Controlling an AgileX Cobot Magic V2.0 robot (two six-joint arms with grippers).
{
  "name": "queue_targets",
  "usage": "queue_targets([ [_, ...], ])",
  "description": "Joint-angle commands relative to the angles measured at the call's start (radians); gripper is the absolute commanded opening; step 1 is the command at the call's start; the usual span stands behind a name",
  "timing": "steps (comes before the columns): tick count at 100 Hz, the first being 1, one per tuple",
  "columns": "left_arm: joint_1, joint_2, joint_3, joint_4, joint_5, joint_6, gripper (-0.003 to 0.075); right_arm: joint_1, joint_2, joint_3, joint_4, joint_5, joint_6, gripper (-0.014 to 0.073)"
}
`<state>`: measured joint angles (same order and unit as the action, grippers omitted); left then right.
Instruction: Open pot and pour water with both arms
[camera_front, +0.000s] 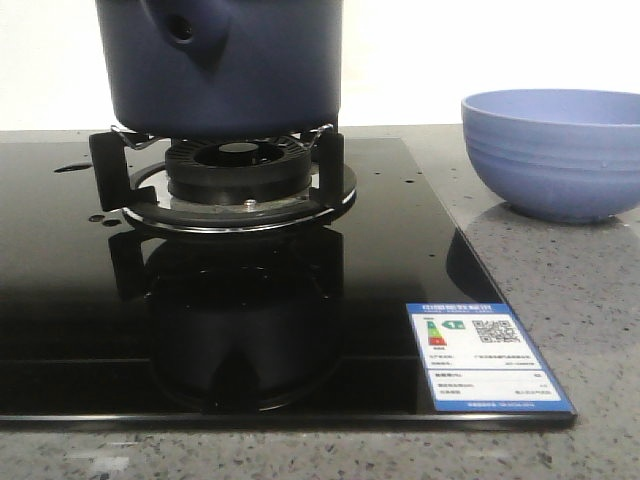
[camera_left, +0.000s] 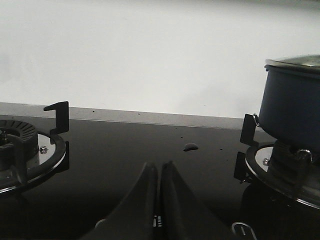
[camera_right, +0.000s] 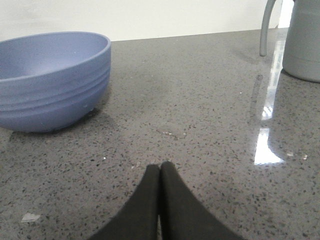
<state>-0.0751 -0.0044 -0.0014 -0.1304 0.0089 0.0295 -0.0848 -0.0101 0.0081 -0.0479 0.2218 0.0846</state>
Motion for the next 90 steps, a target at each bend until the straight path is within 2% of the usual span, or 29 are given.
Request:
queue_targets([
  [1, 0.001, -0.027, 0.033, 0.001, -0.071, -0.006, -0.002, -0.002, -0.017, 0.024, -0.015, -0.119, 0.0, -0.0063],
  [13, 0.001, -0.027, 0.033, 0.001, -0.071, -0.006, -0.002, -0.002, -0.017, 0.024, -0.015, -0.196, 0.0, -0.0063],
  [35, 0.001, -0.027, 0.033, 0.001, -0.077, -0.006, -0.002, -0.002, -0.017, 0.024, 0.0, -0.254, 0.0, -0.0063],
  [65, 0.001, -0.027, 0.033, -0.006, -0.077, -0.006, -0.002, -0.002, -0.017, 0.024, 0.174, -0.281, 0.0, -0.0063],
  [75, 0.001, -0.027, 0.033, -0.095, -0.077, -0.006, -0.002, -0.002, -0.017, 0.024, 0.272, -0.279, 0.0, -0.0063],
  [90, 0.001, -0.027, 0.033, -0.354, -0.077, -0.006, -0.002, -0.002, -0.017, 0.024, 0.473, -0.259, 0.0, -0.0063],
])
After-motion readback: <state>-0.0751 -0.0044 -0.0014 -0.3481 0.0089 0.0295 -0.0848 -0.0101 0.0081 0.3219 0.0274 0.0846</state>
